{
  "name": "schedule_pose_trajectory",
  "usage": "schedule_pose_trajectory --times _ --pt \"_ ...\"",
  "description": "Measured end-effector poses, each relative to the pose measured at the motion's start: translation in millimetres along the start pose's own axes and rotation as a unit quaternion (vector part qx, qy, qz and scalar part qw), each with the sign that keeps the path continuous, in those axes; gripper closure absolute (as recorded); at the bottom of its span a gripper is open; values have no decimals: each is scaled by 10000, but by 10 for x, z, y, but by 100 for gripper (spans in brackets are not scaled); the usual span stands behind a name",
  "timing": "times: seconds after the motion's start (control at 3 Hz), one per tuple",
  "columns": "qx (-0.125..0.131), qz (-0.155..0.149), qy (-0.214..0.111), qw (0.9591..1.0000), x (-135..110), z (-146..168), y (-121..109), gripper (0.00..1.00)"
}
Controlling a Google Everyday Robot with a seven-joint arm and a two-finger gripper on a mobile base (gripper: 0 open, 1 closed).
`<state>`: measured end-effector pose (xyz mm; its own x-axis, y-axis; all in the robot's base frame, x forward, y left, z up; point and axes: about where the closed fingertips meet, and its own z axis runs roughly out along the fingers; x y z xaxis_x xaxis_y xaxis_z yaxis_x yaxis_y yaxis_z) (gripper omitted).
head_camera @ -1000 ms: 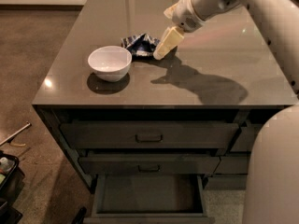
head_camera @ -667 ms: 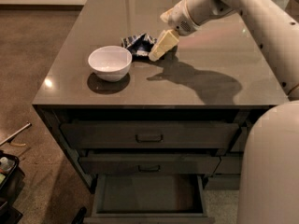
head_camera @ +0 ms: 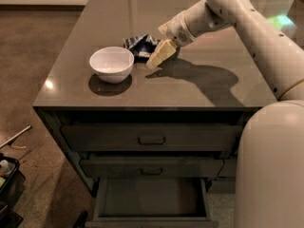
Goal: Place blue chip bag into bottom drawer
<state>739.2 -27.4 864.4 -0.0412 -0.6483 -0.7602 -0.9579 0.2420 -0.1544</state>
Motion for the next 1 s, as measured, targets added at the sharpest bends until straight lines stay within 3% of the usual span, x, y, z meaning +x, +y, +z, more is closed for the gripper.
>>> schedule_pose_trajectory --times 1.0 --pt "-3 1 0 10000 2 4 1 66"
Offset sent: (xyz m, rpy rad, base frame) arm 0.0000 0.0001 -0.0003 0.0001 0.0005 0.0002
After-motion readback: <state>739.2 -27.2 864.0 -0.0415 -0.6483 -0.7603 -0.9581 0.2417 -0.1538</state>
